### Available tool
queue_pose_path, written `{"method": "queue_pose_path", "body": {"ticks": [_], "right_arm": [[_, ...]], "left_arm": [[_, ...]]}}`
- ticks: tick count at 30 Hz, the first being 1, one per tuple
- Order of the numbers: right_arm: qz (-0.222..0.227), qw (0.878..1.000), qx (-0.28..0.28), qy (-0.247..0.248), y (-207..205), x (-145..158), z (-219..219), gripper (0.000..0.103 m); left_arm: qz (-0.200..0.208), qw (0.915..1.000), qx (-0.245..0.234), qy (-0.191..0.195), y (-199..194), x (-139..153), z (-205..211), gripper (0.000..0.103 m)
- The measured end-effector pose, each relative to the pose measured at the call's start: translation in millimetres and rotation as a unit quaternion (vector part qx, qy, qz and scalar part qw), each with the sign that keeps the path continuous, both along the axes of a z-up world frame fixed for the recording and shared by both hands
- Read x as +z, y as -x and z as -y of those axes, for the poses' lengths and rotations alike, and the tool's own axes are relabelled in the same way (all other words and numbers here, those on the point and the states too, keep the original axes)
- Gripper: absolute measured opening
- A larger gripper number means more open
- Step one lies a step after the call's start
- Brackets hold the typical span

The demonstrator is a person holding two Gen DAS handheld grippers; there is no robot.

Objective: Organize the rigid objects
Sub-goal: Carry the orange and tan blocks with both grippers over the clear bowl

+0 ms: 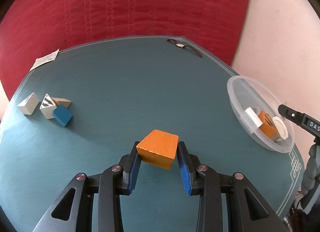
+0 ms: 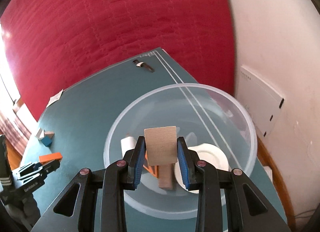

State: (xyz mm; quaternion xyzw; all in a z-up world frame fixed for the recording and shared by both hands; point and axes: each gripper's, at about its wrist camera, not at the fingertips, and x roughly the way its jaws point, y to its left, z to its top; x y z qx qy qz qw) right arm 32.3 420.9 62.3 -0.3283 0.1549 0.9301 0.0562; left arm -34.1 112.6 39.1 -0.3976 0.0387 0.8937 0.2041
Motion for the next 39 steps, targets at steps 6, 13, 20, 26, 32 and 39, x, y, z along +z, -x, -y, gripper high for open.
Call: {"method": "queue_pose_path", "body": {"ticks": [6,13,20,26,32,39], "right_arm": [[0.001,1.000,0.005,0.010,-9.5,-0.9,-4.9,0.033],[-0.003,0.999,-0.015,0.031,-17.9,0.1,-19.2,0.033],[-0.003,0.997,-0.040,0.064,-20.8,-1.8,-36.9,0.034],[-0.002,0.998,-0.043,0.050,-19.6,-3.5,-33.4,0.034],[-0.011,0.998,-0.048,0.033,-22.7,-0.1,-31.7,0.034],[-0.011,0.998,-0.049,0.036,-23.4,-1.2,-32.4,0.034]], "left_arm": [[-0.005,0.9999,-0.013,0.000,-3.2,4.8,-14.4,0.037],[-0.008,0.9996,-0.027,-0.001,-5.9,7.6,-28.5,0.038],[-0.012,0.9989,-0.045,-0.006,-9.2,12.7,-46.3,0.038],[-0.019,0.9969,-0.075,-0.012,-13.4,19.3,-69.3,0.038],[-0.016,0.9928,-0.117,-0.021,-17.6,20.1,-98.2,0.038],[-0.011,0.9882,-0.150,-0.026,-23.7,18.8,-123.7,0.038]]}}
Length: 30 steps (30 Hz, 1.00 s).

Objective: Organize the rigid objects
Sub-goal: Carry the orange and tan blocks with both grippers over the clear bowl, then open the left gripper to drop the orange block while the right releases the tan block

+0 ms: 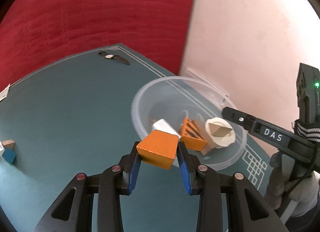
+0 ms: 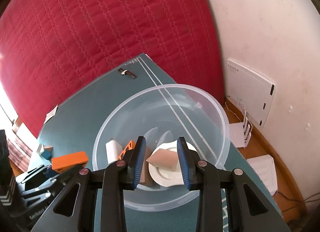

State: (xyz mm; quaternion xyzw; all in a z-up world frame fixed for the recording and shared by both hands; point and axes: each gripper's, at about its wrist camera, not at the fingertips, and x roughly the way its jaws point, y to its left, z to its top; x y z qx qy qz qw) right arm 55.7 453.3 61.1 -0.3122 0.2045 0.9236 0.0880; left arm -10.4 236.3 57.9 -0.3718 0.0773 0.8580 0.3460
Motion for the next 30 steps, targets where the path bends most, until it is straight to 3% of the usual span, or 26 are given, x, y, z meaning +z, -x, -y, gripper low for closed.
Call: {"method": "queue_pose_path", "body": {"ticks": [11,15,19,23,30], "right_arm": [[-0.003,1.000,0.003,-0.003,-0.7,-0.8,5.6,0.034],[-0.006,1.000,0.000,-0.005,-2.2,0.2,6.7,0.034],[-0.007,1.000,-0.001,-0.005,-2.1,0.4,7.7,0.034],[-0.007,1.000,0.000,-0.007,-2.0,0.5,8.0,0.034],[-0.006,1.000,0.002,-0.009,-1.8,-0.1,7.2,0.034]], "left_arm": [[0.013,0.9988,-0.040,-0.024,0.1,-8.7,-31.0,0.038],[0.011,0.9993,-0.025,-0.027,6.4,-14.1,-31.0,0.050],[0.005,0.9995,-0.020,-0.025,6.6,-16.0,-26.5,0.050],[-0.008,0.9998,-0.014,-0.013,0.9,-15.3,-24.7,0.061],[-0.010,0.9999,-0.005,-0.005,0.4,-17.0,-22.2,0.067]]}}
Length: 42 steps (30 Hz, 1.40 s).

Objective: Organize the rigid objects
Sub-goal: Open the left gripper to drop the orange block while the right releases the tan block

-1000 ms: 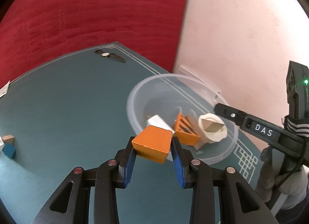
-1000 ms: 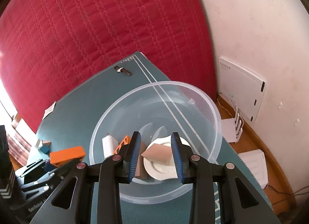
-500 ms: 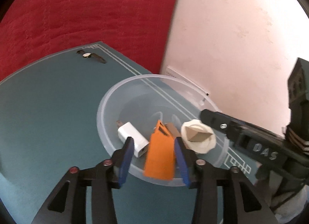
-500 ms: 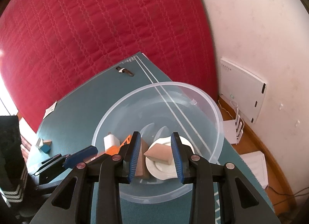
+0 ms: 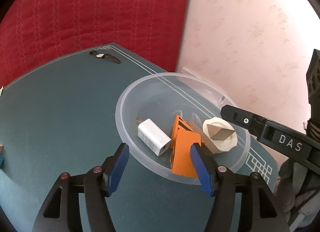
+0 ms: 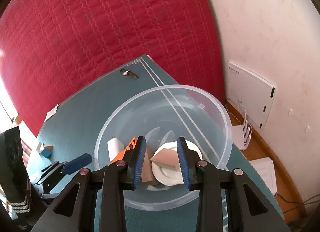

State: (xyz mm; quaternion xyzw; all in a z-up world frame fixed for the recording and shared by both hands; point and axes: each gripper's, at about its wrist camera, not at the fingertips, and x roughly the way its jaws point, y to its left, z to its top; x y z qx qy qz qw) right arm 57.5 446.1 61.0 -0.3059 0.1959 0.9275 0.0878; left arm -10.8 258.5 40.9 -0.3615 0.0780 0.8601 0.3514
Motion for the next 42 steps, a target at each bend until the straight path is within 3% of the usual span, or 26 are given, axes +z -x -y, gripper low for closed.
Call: {"method": "queue_pose_path", "body": {"ticks": [5,7,15,23,26,30,38,42], "right_arm": [[-0.002,1.000,0.001,-0.003,-0.7,0.7,1.1,0.034],[-0.001,1.000,0.002,-0.003,-0.5,0.4,2.0,0.034],[0.000,1.000,0.007,-0.014,-0.7,1.0,7.3,0.034],[0.004,1.000,0.016,-0.024,0.7,-1.1,15.7,0.034],[0.005,0.999,0.021,-0.030,1.2,-1.8,20.6,0.034],[0.004,0.999,0.021,-0.036,1.2,-2.4,24.9,0.039],[0.003,0.998,0.024,-0.049,0.1,-2.7,33.1,0.040],[0.000,0.998,0.029,-0.055,-2.2,-1.9,40.0,0.050]], "left_arm": [[-0.016,0.9995,0.015,0.023,4.8,-8.3,-3.7,0.069],[-0.014,0.9994,0.024,0.021,9.2,-11.3,-1.3,0.073],[0.001,0.9994,0.028,0.019,10.6,-9.4,1.9,0.074],[0.006,0.9989,0.046,0.010,10.1,-1.7,17.2,0.089],[0.007,0.9985,0.054,0.005,10.6,-0.1,25.0,0.090],[0.006,0.9980,0.064,-0.001,11.4,3.5,35.0,0.091],[-0.020,0.9957,0.090,0.010,11.7,3.8,51.0,0.096],[-0.022,0.9943,0.103,0.016,12.3,2.0,58.7,0.100]]}}
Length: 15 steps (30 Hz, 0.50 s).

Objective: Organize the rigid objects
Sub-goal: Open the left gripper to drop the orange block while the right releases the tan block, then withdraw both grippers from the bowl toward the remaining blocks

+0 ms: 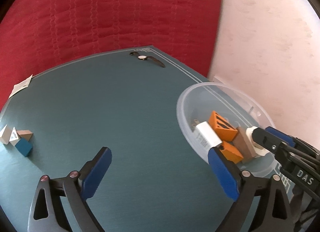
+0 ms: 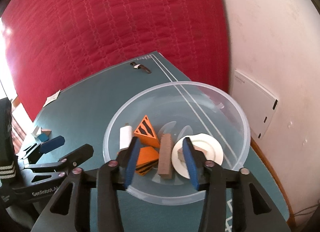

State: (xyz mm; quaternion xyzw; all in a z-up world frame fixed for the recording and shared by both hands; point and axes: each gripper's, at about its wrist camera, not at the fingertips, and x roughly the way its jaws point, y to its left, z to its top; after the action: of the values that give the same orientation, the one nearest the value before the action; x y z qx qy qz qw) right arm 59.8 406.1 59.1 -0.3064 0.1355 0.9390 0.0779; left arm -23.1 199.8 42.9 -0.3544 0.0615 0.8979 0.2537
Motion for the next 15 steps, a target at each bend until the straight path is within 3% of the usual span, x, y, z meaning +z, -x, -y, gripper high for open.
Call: {"method": "queue_pose_path", "body": {"ticks": [15], "right_arm": [[0.001,0.999,0.027,-0.028,0.6,0.9,31.8,0.051]], "left_arm": [[-0.014,0.9987,0.047,0.018,7.2,-1.5,31.8,0.102]]}}
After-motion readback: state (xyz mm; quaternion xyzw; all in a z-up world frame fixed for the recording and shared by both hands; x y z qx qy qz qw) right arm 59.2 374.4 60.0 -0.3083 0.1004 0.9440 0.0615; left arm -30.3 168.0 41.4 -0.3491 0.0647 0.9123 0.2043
